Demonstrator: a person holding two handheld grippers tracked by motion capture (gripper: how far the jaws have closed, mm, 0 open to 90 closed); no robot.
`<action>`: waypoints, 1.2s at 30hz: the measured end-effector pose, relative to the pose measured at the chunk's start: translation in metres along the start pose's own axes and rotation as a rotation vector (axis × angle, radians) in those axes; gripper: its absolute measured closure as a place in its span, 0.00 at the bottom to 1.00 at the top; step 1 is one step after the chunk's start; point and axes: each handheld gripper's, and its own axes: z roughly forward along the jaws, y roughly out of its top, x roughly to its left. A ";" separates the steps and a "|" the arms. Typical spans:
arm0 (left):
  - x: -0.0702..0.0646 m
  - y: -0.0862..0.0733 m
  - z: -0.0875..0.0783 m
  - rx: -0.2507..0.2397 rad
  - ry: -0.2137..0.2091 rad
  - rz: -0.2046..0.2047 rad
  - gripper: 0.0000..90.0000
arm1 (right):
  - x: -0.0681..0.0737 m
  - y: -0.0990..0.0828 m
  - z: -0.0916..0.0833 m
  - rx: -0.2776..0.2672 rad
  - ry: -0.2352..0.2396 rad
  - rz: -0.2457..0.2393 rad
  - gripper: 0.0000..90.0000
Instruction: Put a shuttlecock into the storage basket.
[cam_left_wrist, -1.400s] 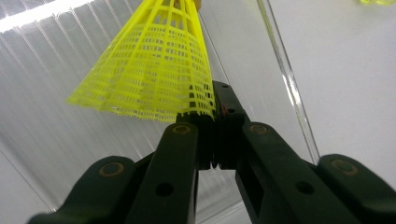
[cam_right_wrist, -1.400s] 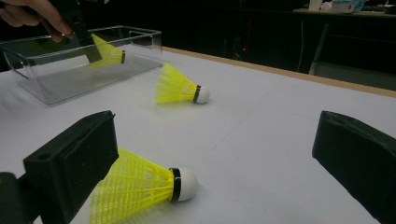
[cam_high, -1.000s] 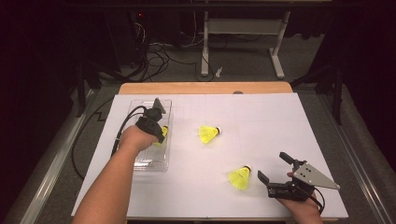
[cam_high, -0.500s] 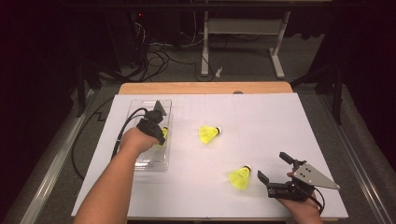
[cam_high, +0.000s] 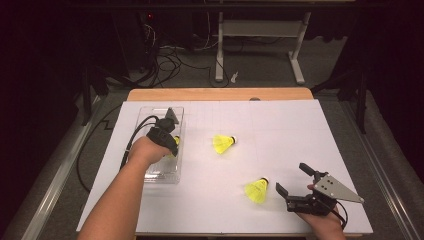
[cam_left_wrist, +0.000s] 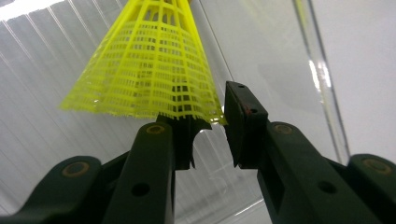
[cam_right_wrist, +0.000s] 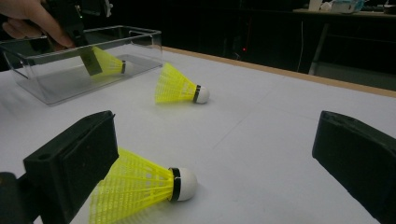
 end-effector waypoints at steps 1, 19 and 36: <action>0.000 0.000 -0.001 0.002 -0.002 0.001 0.80 | 0.000 0.000 0.000 0.000 0.000 -0.001 0.01; -0.001 -0.011 -0.015 -0.005 -0.001 0.022 0.71 | 0.001 0.000 0.001 0.003 0.004 -0.003 0.01; -0.002 -0.032 -0.029 0.000 -0.026 0.053 0.67 | 0.003 0.000 0.001 0.007 0.007 -0.008 0.01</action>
